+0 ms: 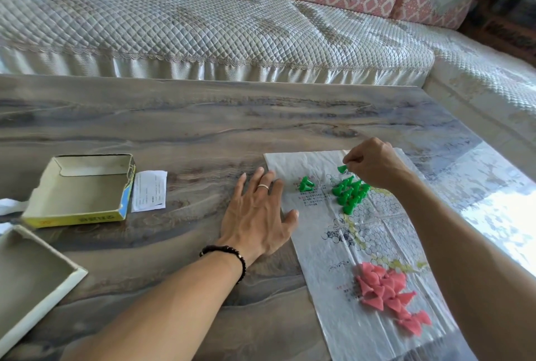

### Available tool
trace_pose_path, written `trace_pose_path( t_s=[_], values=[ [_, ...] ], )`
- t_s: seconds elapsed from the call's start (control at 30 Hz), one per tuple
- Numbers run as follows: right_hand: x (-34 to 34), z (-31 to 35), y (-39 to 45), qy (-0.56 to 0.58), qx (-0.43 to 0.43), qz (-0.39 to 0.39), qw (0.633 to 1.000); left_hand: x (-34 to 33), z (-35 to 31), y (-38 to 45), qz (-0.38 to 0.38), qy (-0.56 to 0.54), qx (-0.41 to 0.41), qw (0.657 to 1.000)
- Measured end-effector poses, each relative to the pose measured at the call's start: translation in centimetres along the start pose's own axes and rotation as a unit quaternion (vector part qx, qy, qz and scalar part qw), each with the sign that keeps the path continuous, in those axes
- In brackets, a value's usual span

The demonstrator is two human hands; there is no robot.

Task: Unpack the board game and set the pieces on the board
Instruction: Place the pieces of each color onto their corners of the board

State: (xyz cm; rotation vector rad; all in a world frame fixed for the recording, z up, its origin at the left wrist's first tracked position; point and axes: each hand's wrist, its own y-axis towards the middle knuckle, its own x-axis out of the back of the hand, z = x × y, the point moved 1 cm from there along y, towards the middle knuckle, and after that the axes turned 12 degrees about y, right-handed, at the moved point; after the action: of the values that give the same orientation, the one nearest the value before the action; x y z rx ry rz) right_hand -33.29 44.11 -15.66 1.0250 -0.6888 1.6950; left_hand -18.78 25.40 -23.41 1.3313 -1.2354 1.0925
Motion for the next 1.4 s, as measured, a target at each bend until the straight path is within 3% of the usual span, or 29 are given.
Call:
trace_pose_path(
  t_s=[0.2,0.6,0.77,0.97,1.4],
  values=[
    [-0.7,-0.2,0.4,-0.036,-0.002,0.052,0.998,0.0,0.0,0.0,-0.002,-0.004,0.001,1.0],
    [-1.5,-0.3,1.0,-0.063,-0.012,0.055,0.996,0.2,0.0,-0.1,0.001,-0.002,-0.003,1.0],
    [-1.8,1.5,0.5,-0.027,0.083,-0.001,0.996,0.0,0.1,-0.1,0.0,-0.006,-0.002,1.0],
    [-3.7,4.5,-1.0,-0.035,0.117,0.098,0.988,0.0,0.0,0.0,-0.01,-0.009,-0.003,1.0],
    [-4.7,4.4,-0.3,-0.051,0.091,0.114,0.988,0.0,0.0,-0.1,-0.011,-0.008,-0.003,1.0]
  ],
)
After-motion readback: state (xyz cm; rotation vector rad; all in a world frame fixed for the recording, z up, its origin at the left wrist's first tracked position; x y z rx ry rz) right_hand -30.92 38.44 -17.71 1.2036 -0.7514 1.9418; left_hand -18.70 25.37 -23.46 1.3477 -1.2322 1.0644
